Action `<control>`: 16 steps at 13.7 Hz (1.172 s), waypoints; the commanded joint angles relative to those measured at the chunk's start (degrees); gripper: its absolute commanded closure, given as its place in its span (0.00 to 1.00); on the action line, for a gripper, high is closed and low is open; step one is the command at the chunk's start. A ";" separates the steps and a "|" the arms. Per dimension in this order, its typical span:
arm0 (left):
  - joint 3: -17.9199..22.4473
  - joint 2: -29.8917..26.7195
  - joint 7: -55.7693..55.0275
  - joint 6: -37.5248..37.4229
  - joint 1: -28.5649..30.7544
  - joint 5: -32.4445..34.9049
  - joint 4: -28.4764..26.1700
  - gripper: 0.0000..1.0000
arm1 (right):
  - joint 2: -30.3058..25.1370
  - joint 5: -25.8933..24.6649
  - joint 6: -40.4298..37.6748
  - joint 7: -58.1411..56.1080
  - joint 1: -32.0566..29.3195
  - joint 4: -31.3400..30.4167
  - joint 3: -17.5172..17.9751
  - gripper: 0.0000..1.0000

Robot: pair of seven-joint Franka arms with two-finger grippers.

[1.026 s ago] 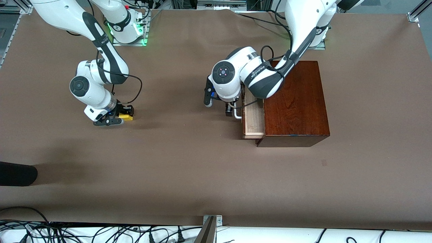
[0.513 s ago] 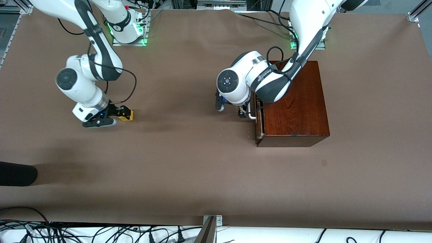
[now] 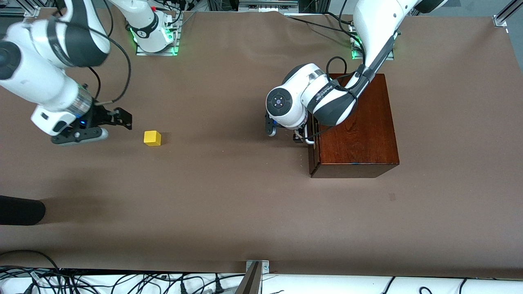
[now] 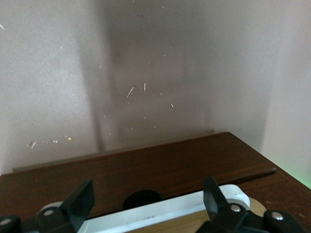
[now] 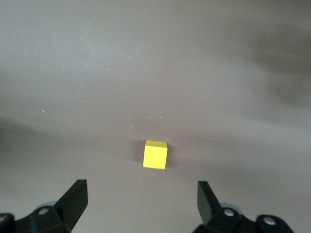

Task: Open drawer, take yellow block, close drawer
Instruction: 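Withdraw the right gripper while the left gripper finishes closing the drawer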

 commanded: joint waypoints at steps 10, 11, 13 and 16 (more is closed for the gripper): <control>-4.02 -11.73 0.47 -2.20 0.50 -0.23 0.28 0.00 | -5.74 -1.35 -15.62 -0.54 -0.44 11.66 0.30 0.00; -3.85 -13.93 -1.27 -2.37 0.25 -0.06 0.28 0.00 | -5.74 -1.26 -15.70 -0.71 -0.62 12.44 0.04 0.00; -3.68 -17.54 -5.32 -5.95 2.60 -0.32 0.63 0.00 | -5.56 -1.35 -15.62 -0.89 -0.71 13.59 -1.28 0.00; -3.50 -21.49 -4.63 -9.84 9.01 0.73 0.63 0.00 | -4.68 -1.35 -15.53 -0.45 -0.88 13.94 -1.63 0.00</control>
